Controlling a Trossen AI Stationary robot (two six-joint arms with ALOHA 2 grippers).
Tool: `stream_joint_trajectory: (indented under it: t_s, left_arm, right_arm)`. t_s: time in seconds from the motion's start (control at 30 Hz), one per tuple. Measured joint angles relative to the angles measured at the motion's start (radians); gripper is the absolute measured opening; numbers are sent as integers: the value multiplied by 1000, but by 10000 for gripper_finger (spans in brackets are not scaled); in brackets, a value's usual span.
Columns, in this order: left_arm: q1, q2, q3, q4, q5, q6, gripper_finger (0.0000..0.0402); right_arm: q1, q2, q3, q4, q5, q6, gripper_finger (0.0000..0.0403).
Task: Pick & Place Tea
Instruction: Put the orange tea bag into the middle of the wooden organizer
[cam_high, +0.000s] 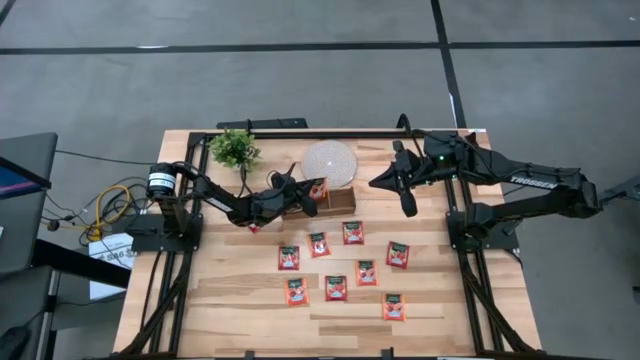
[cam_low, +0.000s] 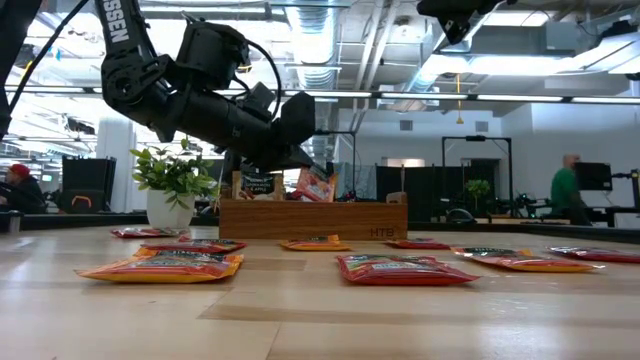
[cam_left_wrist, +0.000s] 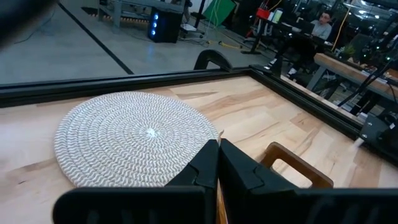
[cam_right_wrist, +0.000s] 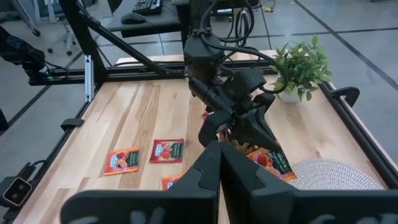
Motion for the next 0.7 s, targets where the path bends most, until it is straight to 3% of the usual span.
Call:
stream_joint_trajectory:
  t_s: [0.4, 0.57, 0.7]
  left_arm:
    - [0, 0, 0, -1, 11, 53, 89]
    - [0, -16, 0, 24, -7, 117, 106]
    - [-2, -102, 0, 38, -24, 202, 108]
  right_arm:
    - [0, 0, 0, 0, 2, 8, 0]
    - [0, 0, 0, 0, 2, 9, 0]
    - [0, 0, 0, 0, 3, 9, 0]
